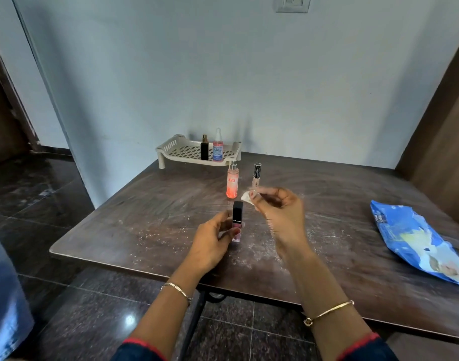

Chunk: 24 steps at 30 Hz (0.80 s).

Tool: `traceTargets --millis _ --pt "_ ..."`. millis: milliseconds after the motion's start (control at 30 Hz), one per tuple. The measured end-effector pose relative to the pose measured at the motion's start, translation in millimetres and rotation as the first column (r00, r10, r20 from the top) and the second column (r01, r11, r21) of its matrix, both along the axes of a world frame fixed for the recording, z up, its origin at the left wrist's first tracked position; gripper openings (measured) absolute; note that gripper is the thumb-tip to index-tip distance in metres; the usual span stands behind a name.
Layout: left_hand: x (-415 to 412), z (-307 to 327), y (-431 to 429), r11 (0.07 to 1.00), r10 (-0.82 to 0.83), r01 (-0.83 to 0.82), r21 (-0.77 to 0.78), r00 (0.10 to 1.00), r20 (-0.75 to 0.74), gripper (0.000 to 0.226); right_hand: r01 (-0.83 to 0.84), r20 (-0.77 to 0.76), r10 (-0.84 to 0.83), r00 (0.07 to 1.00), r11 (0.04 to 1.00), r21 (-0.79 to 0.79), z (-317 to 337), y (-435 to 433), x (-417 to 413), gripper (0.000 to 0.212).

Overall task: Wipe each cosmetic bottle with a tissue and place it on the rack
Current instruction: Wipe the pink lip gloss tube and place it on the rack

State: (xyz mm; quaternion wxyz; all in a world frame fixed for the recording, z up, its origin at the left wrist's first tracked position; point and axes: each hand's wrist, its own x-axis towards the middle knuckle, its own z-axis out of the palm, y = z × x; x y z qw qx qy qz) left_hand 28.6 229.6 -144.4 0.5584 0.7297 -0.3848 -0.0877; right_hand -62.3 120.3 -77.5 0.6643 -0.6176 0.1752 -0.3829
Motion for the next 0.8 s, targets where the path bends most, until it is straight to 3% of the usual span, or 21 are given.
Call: traceTargets --millis 100,133,200,233,300,367,433,500,567,600,667,800 --pt "0 0 0 1.0 0.008 -0.008 -0.025 0.999 -0.032 0.038 -0.062 -0.117 0.016 0.993 0.914 -0.4 2 7 3 0.016" --pt "0 -1 0 0.999 0.01 -0.011 -0.034 0.999 -0.033 0.038 -0.052 -0.149 -0.041 0.988 0.82 -0.57 -1 8 3 0.016" --pt "1 -1 -1 0.999 0.005 -0.006 -0.047 0.999 -0.038 0.041 0.003 -0.104 -0.172 0.979 0.531 -0.848 -7 7 3 0.017" --pt "1 0 -1 0.999 0.0 -0.002 -0.05 0.999 -0.043 0.042 0.027 -0.06 -0.203 0.977 0.401 -0.916 -9 6 1 0.017" --pt "1 0 -1 0.999 -0.008 0.005 -0.054 0.999 -0.048 0.045 0.065 0.003 -0.21 0.978 0.29 -0.955 -14 2 -3 0.016" --pt "2 1 -1 0.999 -0.019 0.017 -0.039 0.999 -0.051 0.042 0.074 0.003 -0.222 0.975 0.311 -0.948 -20 -4 -8 0.013" --pt "3 0 0 0.999 -0.032 0.032 -0.009 0.999 -0.04 0.035 0.005 -0.103 -0.267 0.958 0.376 -0.927 -29 -12 -11 0.012" --pt "3 -2 0 0.999 -0.043 0.044 0.004 0.998 -0.042 0.031 -0.03 -0.223 -0.264 0.938 0.579 -0.815 -37 -15 -13 0.016" --pt "2 -2 0 0.999 -0.048 0.048 -0.002 0.997 -0.052 0.032 0.037 -0.257 -0.19 0.947 0.863 -0.504 -33 -15 -13 0.021" --pt "2 -1 0 0.999 -0.042 0.041 -0.006 0.998 -0.057 0.032 0.059 -0.226 -0.142 0.964 0.939 -0.339 -29 -14 -11 0.023" --pt "3 1 -1 0.999 -0.036 0.035 -0.014 0.997 -0.071 0.026 0.044 -0.136 -0.074 0.988 0.977 -0.211 -21 -13 -6 0.023" --pt "-4 15 -3 0.966 -0.188 0.13 -0.225 0.947 -0.26 0.019 0.023 -0.115 -0.059 0.992 0.957 -0.291 -13 -1 0 0.025"
